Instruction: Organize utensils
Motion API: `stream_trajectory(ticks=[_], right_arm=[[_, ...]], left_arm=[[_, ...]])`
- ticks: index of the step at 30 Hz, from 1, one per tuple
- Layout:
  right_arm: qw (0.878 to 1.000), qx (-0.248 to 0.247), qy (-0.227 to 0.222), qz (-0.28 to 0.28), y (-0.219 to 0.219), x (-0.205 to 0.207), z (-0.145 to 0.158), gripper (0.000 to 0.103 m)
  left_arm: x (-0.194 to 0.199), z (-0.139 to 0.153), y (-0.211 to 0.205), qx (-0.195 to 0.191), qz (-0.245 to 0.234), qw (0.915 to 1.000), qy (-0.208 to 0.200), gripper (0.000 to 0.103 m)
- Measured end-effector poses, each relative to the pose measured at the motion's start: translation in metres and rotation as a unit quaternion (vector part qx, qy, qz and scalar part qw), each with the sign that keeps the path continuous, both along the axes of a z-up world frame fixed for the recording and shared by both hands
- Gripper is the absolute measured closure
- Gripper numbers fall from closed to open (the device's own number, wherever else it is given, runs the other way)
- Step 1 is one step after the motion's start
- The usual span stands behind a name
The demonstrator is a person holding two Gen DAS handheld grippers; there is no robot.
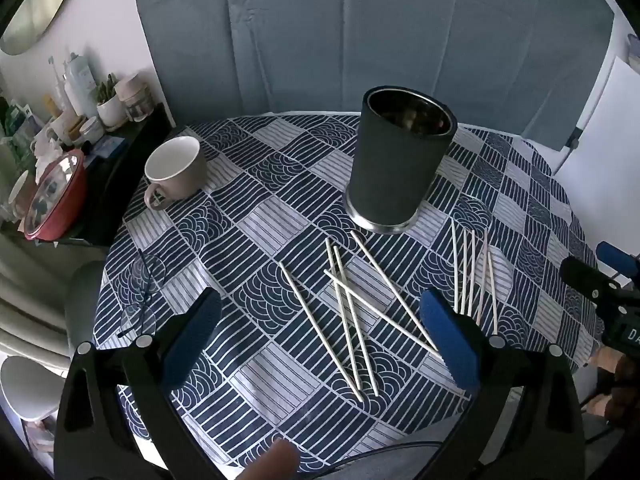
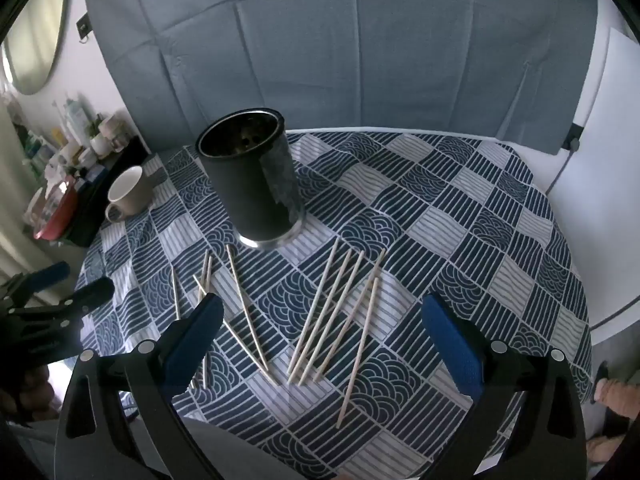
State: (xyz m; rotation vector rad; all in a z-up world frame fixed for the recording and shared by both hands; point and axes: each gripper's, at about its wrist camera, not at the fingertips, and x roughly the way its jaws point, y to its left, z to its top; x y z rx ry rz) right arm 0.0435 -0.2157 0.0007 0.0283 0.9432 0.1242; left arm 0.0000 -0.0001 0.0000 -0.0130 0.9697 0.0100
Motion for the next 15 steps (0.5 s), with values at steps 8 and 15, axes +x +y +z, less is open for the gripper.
stream_trajectory(ticks=[8,15], right_arm=[[1.0,0.0,0.0,0.0,0.0,0.0003,0.0002,0.008],[1.0,-0.002,0.0,0.0,0.0003,0.0002,-0.0006,0.008]], left_arm=[[0.0,0.0001,-0.0008,-0.002,0.0,1.0,0.001,0.006],[-0.0001,0.0004,-0.0005,-0.004,-0.001,1.0,0.002,0.006]])
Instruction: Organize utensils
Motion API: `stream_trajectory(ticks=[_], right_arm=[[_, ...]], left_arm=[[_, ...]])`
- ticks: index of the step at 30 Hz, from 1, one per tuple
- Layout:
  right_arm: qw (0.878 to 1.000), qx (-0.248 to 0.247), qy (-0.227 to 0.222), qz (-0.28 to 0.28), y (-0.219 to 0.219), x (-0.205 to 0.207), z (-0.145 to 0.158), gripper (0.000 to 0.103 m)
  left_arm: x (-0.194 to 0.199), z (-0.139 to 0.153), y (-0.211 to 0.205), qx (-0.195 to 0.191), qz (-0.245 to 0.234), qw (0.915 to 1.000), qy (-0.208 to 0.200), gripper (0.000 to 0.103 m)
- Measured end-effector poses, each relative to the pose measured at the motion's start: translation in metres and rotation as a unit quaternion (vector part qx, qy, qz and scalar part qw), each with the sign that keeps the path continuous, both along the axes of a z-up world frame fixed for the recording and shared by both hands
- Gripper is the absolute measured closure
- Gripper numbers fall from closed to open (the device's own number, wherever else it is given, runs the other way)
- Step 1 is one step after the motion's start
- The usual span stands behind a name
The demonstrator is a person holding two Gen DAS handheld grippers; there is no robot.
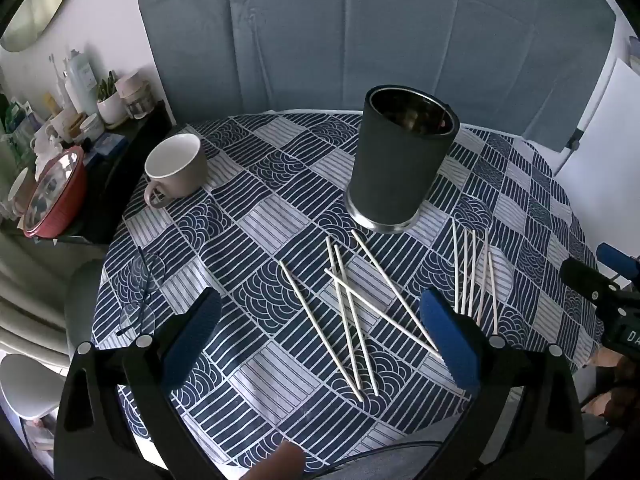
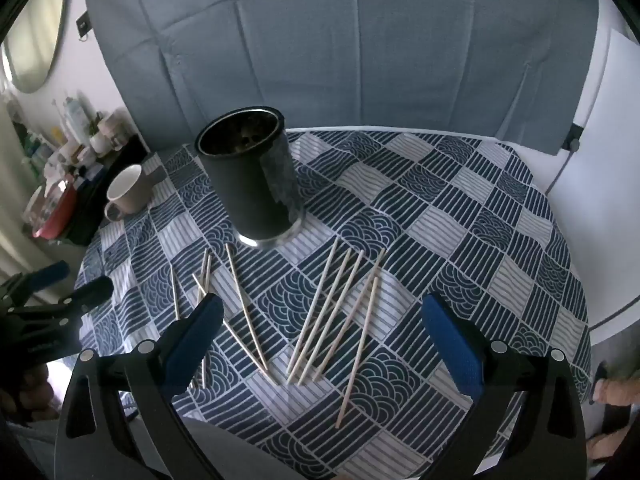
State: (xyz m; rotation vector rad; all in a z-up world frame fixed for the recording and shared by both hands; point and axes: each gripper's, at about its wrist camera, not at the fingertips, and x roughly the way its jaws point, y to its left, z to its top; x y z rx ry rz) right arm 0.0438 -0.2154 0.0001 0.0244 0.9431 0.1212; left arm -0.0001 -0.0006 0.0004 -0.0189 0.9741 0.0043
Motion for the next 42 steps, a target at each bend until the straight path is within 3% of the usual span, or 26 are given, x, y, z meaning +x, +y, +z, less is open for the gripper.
stream_trajectory(ticks=[42], right_arm=[[1.0,-0.002,0.001,0.003,0.001,-0.0005,0.0006,0.008]], left_arm=[[-0.0004,-0.0058,0.0069,-0.008,0.005,0.9999,0.009,0.006]])
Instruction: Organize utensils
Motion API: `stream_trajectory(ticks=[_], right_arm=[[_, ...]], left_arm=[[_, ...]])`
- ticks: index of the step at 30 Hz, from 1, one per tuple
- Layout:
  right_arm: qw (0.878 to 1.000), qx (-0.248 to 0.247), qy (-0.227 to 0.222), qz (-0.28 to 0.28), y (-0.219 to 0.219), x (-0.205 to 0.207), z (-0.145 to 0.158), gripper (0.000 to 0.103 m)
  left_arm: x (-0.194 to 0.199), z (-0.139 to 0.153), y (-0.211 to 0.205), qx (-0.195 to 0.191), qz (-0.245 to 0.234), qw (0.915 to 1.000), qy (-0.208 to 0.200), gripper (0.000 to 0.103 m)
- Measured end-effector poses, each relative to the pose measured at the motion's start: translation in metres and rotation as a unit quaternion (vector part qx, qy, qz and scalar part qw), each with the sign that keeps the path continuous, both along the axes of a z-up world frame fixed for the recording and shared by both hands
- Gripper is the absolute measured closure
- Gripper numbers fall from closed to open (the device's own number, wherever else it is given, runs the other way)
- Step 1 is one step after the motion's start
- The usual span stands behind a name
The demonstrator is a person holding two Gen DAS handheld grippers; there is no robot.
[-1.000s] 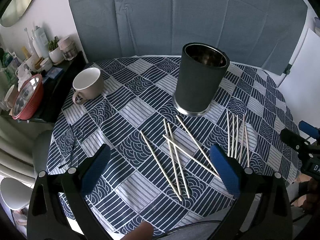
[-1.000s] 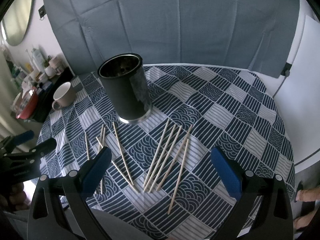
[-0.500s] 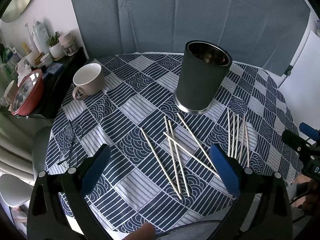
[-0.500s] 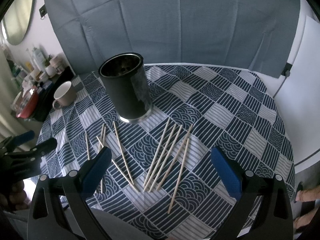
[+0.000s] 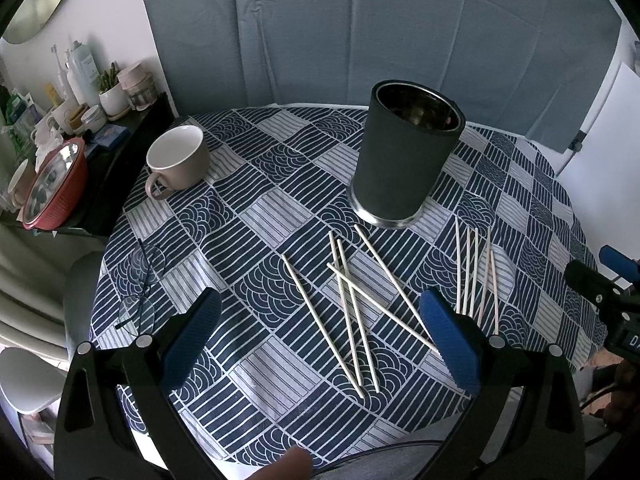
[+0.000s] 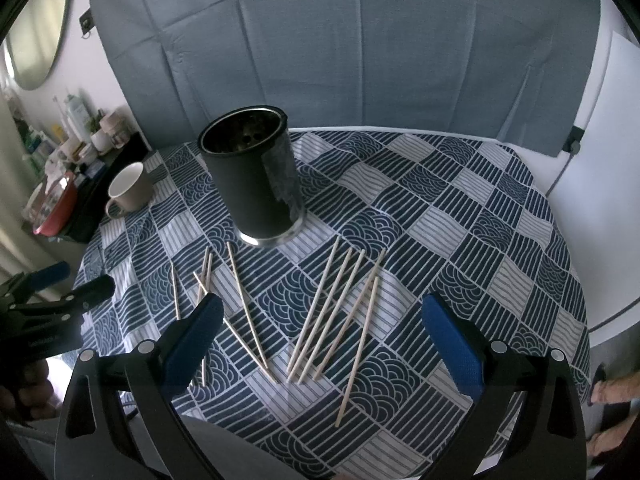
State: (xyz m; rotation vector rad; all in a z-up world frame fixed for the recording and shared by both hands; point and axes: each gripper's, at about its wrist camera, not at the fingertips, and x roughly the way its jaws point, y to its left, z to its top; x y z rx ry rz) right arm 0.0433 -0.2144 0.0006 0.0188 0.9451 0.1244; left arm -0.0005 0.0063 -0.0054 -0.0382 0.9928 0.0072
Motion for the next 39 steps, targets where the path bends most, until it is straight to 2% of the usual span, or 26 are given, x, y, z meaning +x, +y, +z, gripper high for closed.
stream_trajectory(ticks=[9,18,24,29,31,39], right_arm=[[1.0,0.001,0.002,0.0,0.0,0.0,-0.001,0.008],[0.999,0.017,0.032,0.012,-0.002,0.006,-0.011,0.008],[0.999,-0.007,0.037,0.01,-0.005,0.017,-0.022,0.008],[0.998,-0.034,0.058,0.014,-0.011,0.028,-0.042,0.008],[0.996,-0.051,0.066,0.01,-0.016,0.034,-0.051,0.008],[0.99,-0.084,0.109,-0.014,-0.036,0.053,-0.092,0.008]], left_arm=[[-0.002,-0.001,0.003,-0.004,0.006,1.0,0.001,0.006],[0.009,-0.013,0.023,-0.029,0.028,0.9983,0.042,0.006],[0.016,-0.037,0.03,-0.032,0.026,0.9952,0.089,0.006],[0.021,-0.069,0.035,-0.009,0.03,0.9913,0.127,0.006],[0.024,-0.08,0.039,-0.012,0.033,0.9893,0.142,0.006],[0.036,-0.11,0.04,0.007,0.04,0.9806,0.192,0.006]])
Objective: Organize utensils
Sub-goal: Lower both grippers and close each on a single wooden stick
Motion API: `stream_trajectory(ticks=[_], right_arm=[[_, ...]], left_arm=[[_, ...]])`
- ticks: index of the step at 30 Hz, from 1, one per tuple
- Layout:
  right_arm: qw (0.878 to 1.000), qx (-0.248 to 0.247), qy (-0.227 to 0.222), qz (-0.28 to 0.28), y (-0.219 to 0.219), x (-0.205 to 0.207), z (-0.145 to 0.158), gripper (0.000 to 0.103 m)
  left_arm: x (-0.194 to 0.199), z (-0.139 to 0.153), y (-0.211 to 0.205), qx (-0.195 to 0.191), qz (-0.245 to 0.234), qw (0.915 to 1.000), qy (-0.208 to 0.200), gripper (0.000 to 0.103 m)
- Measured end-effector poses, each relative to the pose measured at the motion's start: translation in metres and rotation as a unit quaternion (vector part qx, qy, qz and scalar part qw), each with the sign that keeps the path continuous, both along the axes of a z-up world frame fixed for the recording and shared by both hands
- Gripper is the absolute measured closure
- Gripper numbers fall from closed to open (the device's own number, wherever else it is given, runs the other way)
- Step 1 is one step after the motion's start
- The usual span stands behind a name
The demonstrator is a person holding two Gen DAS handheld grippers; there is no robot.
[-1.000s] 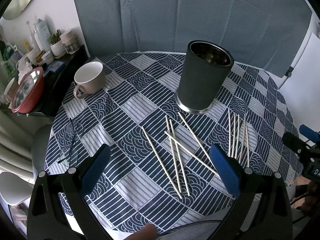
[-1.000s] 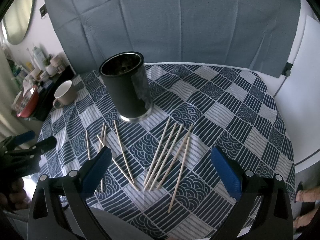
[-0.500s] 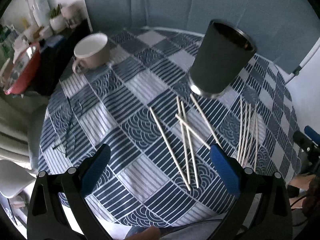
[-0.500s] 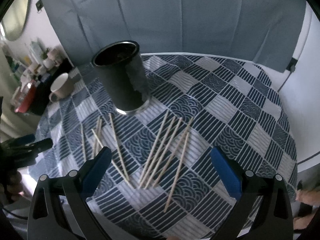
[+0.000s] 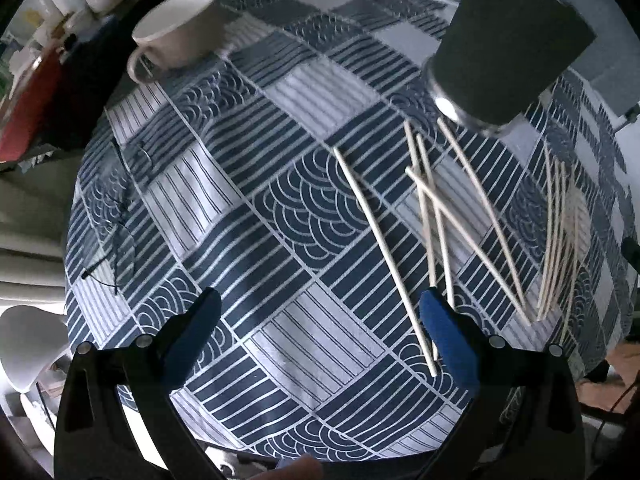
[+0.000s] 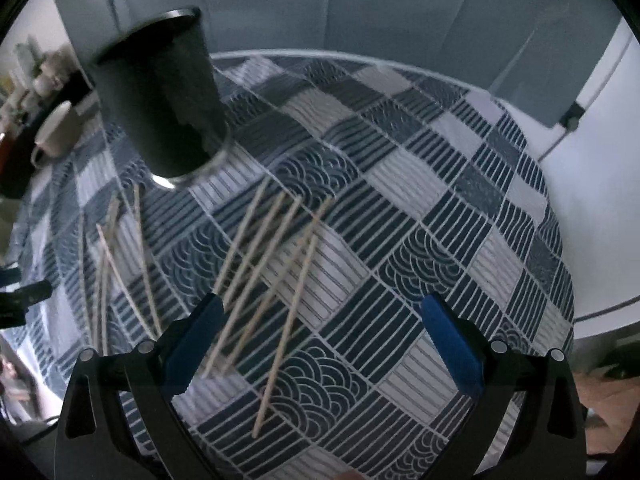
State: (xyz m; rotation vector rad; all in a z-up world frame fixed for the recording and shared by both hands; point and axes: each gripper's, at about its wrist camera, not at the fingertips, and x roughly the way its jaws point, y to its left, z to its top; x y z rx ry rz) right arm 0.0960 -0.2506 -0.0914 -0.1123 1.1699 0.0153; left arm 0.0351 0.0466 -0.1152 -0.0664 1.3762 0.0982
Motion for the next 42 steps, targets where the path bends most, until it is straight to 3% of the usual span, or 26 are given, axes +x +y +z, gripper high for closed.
stream_trajectory(ticks=[15,26,32,36,42], right_arm=[[0.997,-0.013,0.077,-0.009,-0.007,0.015,-0.07,0.008],[0.996,0.004,0.087,-0.028,-0.016,0.021,-0.087,0.008],[0.993,0.046,0.097,-0.058,-0.035,0.025,-0.094,0.006],[0.994,0.045,0.085,-0.06,-0.036,0.024,-0.095,0.007],[0.994,0.043,0.078,-0.059,-0.038,0.023,-0.097,0.006]], left_arm=[[0.033,-0.034,-0.014,0.013,0.002,0.9993,0.035,0.006],[0.062,-0.064,-0.009,0.007,0.026,0.9984,0.049,0.005],[0.061,-0.074,-0.005,-0.005,0.046,0.9986,0.026,0.004],[0.053,-0.074,-0.005,-0.001,0.044,0.999,0.003,0.004],[0.051,-0.075,-0.006,-0.001,0.039,0.9992,0.008,0.004]])
